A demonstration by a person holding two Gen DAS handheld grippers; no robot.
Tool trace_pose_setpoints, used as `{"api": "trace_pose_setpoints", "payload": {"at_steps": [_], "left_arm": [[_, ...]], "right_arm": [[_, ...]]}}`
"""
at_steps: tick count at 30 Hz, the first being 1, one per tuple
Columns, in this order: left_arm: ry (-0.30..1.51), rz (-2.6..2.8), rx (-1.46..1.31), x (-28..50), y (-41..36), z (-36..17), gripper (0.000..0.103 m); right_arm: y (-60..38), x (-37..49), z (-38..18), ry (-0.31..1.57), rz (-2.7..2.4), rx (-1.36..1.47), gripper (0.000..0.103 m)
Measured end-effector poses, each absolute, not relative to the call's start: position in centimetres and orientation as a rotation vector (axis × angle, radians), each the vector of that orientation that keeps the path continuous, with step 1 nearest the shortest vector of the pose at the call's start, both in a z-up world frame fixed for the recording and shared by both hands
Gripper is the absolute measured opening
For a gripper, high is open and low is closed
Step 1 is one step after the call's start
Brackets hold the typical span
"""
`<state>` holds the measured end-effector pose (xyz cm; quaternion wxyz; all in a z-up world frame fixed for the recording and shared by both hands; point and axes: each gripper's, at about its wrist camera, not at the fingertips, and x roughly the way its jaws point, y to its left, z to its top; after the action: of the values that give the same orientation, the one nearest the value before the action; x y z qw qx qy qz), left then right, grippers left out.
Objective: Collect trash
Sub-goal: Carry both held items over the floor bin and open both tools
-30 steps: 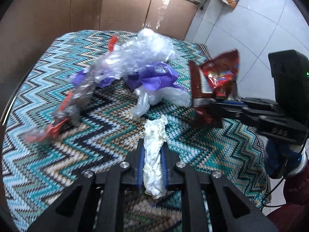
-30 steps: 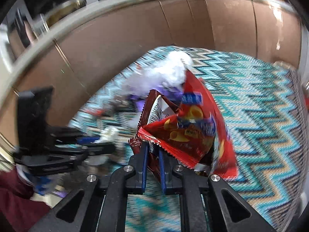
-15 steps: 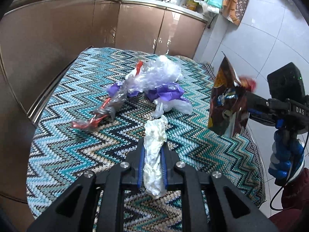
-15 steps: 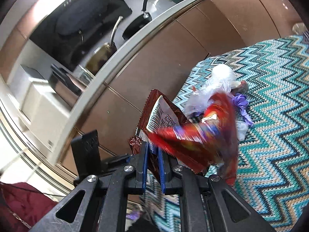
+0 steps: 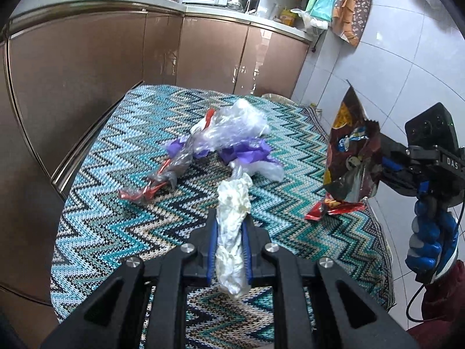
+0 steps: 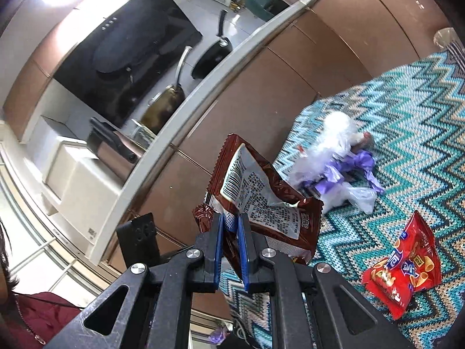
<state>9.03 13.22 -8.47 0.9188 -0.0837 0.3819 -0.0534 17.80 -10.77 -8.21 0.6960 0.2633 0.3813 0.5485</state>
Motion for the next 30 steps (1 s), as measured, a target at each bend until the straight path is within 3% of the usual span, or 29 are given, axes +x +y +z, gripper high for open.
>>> {"api": "trace_pose_setpoints", "payload": {"at_steps": [7,16,23,30], "left_arm": [[0.753,-0.204,-0.115,10.1,7.8,-5.1,0.014],[0.796,-0.488,0.012,15.1,-7.6,-3.8,0.014],[0.918,-0.646,0.067,20.7,-21.3,-6.7,0.014],[1.015,-0.687,0.086,25.4,-31.1,-11.5,0.015]], "right_arm": [[-16.6,16.1,-5.6,0.724,1.171,0.593,0.01],[-31.9,13.3,-6.2,0.624,0.802,0.573,0.01],[-41.1,13.7,-10.4,0.716,0.374,0.475,0.01],[-43.4,16.7,-15.1,0.818,0.198,0.403,0.013]]}}
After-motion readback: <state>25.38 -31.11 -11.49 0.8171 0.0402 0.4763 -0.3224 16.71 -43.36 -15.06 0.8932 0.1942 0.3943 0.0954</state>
